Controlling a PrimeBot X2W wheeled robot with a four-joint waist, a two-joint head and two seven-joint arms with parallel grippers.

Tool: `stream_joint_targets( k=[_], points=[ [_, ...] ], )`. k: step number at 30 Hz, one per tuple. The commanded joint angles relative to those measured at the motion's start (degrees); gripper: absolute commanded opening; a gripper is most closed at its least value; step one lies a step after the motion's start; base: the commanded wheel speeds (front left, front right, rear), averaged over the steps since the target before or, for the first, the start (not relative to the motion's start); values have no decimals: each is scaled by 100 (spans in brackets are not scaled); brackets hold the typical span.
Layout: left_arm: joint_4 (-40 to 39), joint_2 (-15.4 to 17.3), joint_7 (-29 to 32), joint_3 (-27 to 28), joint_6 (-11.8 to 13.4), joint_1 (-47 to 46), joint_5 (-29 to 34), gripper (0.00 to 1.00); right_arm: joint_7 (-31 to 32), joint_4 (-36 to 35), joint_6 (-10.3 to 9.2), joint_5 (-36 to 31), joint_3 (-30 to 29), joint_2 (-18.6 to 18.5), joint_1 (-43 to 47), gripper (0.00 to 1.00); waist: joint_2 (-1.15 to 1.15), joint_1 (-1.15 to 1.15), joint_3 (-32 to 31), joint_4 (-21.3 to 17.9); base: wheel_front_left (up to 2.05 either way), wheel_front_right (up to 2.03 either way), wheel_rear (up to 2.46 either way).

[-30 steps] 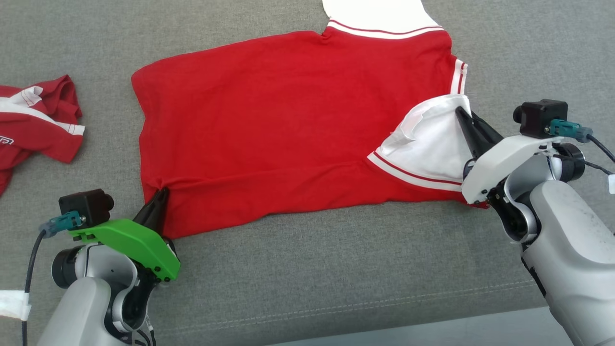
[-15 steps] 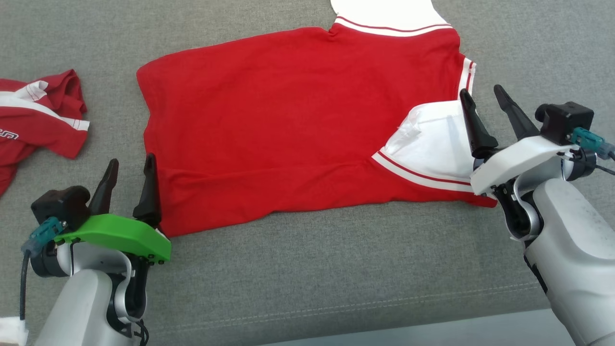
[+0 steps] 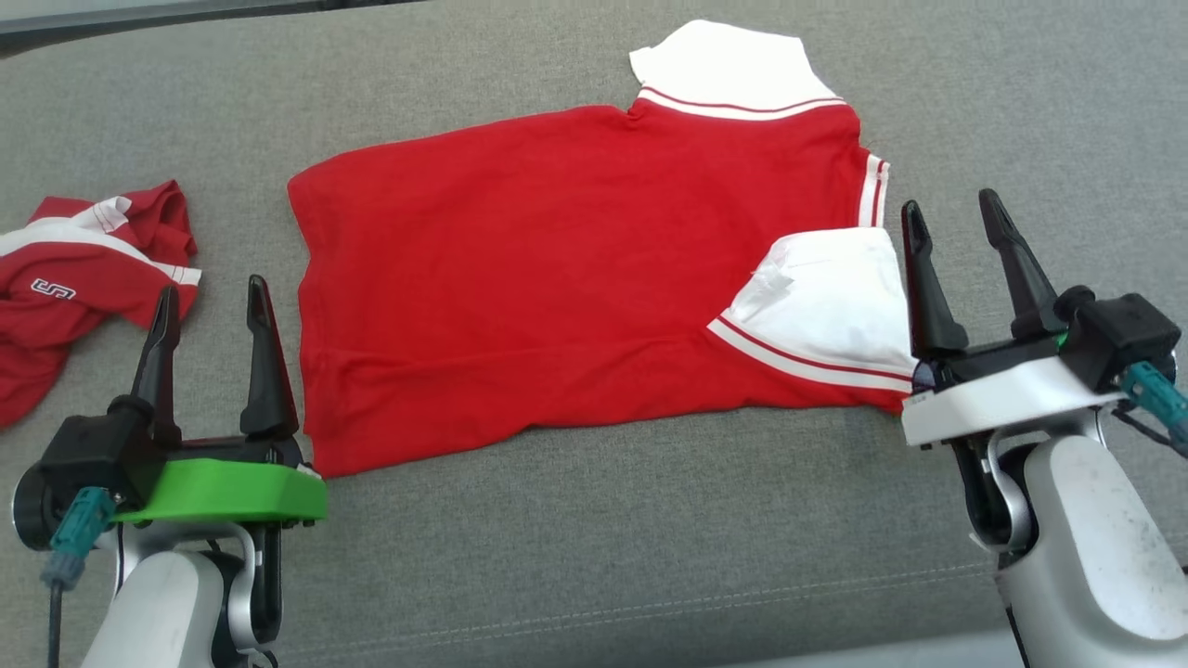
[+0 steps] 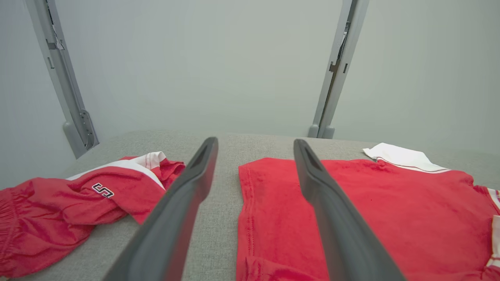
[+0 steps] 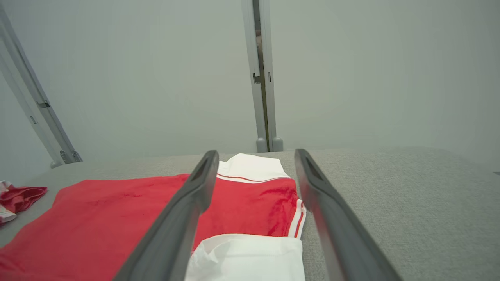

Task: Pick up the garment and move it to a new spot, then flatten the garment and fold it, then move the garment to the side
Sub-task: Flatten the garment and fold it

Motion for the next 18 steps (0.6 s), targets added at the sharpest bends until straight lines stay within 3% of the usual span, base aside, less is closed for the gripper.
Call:
stream_joint_targets(
  k=[1, 10, 18],
  points=[
    [-93, 38, -47, -14, 83, 151, 130, 100, -16, -217, -2, -156, -37, 82, 288, 100, 0, 0, -183, -42, 0, 0, 0],
    [-150, -12, -111, -70, 177, 641, 322, 100, -16, -631, -1, -517, 48, 204, 1064, 100, 0, 0, -503, -61, 0, 0, 0],
    [-96, -136, -148, -194, 66, 1039, 441, 100, -16, -843, -2, -739, -4, 296, 1732, 100, 0, 0, -765, 60, 0, 0, 0]
  ],
)
